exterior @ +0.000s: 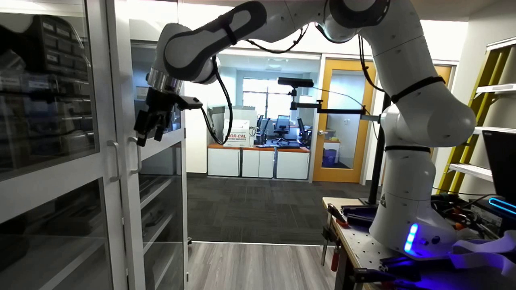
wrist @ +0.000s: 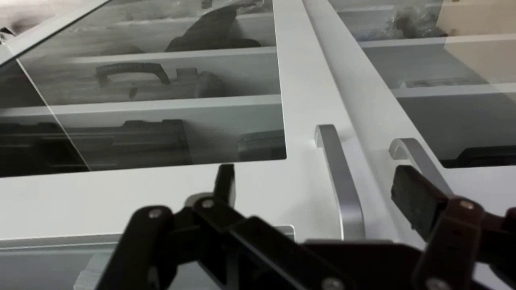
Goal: Close the cabinet door
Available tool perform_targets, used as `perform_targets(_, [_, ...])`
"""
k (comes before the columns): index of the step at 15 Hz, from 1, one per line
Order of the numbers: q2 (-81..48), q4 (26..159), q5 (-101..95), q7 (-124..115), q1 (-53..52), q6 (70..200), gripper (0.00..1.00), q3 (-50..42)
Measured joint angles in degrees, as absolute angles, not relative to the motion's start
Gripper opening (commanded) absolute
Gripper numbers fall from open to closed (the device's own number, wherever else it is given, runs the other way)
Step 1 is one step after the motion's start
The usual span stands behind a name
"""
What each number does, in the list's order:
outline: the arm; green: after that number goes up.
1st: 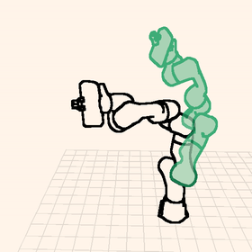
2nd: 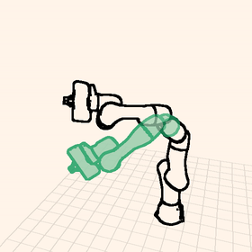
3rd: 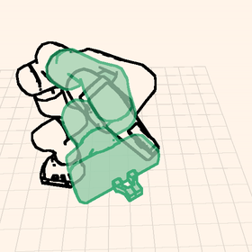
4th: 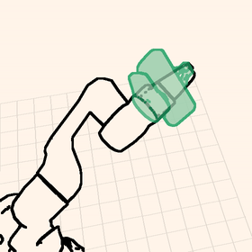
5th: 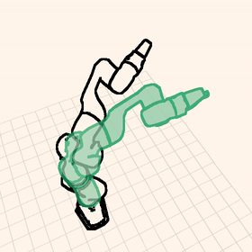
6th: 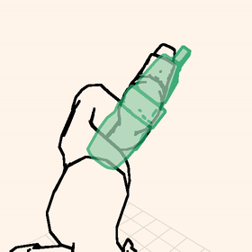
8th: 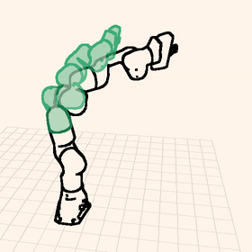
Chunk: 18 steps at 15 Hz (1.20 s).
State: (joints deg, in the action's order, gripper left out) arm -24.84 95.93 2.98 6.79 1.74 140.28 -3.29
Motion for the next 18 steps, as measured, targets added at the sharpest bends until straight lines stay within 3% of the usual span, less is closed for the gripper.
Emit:
perform_targets(8, [-17.6,99.4,3.0,3.3,2.5,126.6,1.0,-4.2])
perform_targets(18, [-6.4,111.0,2.8,3.6,3.9,122.4,1.0,-4.5])
